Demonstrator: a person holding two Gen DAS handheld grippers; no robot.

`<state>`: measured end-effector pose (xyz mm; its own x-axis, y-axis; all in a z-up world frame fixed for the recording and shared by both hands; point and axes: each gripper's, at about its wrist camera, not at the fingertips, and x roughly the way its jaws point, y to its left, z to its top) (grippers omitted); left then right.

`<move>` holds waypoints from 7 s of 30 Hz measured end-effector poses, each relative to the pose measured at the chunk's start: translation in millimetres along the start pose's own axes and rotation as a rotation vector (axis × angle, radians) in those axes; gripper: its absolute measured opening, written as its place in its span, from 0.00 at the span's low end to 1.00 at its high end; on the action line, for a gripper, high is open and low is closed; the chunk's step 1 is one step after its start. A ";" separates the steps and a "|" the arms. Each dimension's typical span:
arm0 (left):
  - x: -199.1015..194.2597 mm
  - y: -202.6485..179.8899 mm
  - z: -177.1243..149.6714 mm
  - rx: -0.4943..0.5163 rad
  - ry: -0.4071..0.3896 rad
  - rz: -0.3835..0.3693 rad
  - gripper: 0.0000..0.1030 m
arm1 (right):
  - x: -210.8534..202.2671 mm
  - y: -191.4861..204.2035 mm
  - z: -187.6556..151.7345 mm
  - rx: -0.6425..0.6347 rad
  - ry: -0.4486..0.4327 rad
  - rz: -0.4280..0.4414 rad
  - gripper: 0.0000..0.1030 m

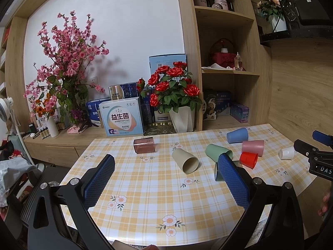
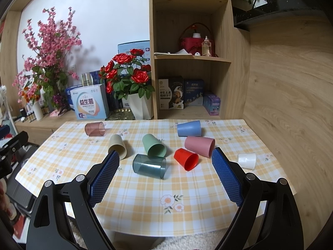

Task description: Flip cup upside down

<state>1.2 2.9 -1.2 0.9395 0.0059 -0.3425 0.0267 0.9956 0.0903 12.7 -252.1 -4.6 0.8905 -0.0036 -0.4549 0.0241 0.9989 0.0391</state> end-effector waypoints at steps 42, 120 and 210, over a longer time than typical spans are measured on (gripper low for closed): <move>118.6 46.1 -33.2 -0.127 0.164 0.041 0.94 | 203.4 -104.4 -5.4 -0.139 0.414 0.071 0.85; 139.9 157.2 -65.7 -0.240 0.326 0.124 0.94 | 284.3 157.4 -18.9 0.132 0.754 0.575 0.65; 343.1 78.5 -123.7 -0.550 1.028 -0.142 0.56 | 214.7 0.6 -73.4 0.059 0.463 0.224 0.85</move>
<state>283.3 94.8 -227.3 0.2152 -0.2859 -0.9338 -0.2792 0.8983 -0.3394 170.6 -248.9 -167.5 0.5826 0.2443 -0.7752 -0.1070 0.9685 0.2249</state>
